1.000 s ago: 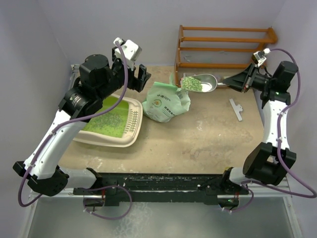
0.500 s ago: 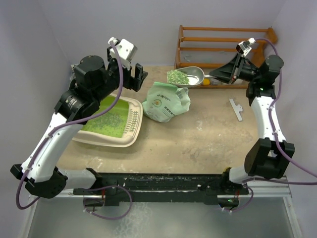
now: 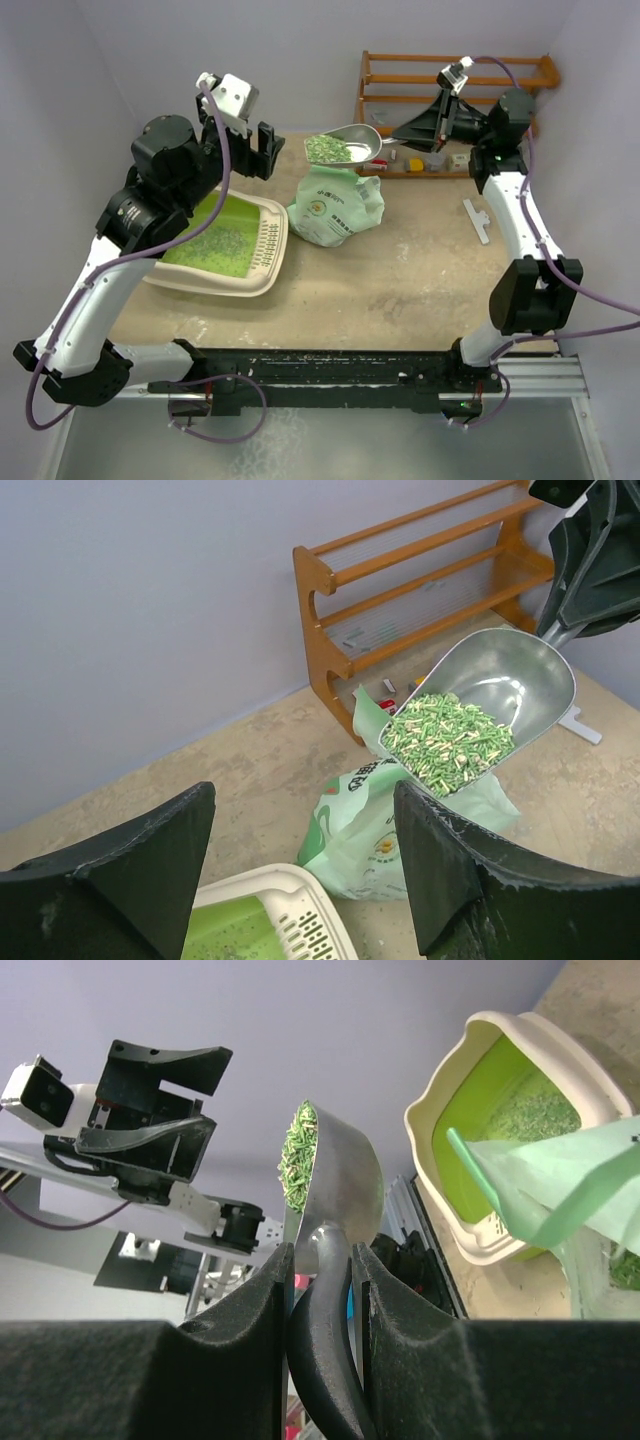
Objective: Fill the litter box with clean litter
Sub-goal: Pour the cat litter into the litter box.
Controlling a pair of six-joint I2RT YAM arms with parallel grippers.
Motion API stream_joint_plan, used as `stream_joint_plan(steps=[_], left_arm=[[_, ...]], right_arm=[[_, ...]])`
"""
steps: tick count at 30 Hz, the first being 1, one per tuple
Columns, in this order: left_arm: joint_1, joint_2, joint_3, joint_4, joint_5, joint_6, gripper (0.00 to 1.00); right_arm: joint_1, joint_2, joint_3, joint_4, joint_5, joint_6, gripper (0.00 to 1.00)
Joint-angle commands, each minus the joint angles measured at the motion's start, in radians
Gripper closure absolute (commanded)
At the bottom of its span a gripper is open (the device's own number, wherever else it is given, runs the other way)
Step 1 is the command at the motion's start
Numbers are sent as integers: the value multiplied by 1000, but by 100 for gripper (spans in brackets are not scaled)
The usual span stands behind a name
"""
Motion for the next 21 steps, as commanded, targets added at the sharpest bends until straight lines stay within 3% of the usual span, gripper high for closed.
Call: stream_joint_plan(steps=[1, 15, 21], left_arm=[[0, -31, 43, 23, -23, -23, 31], [0, -20, 55, 13, -12, -21, 32], [-1, -23, 51, 7, -27, -19, 32]], right_arm=[[47, 7, 105, 0, 22, -4, 100], [230, 184, 354, -305, 47, -263, 100], [287, 269, 457, -337, 54, -291, 100]])
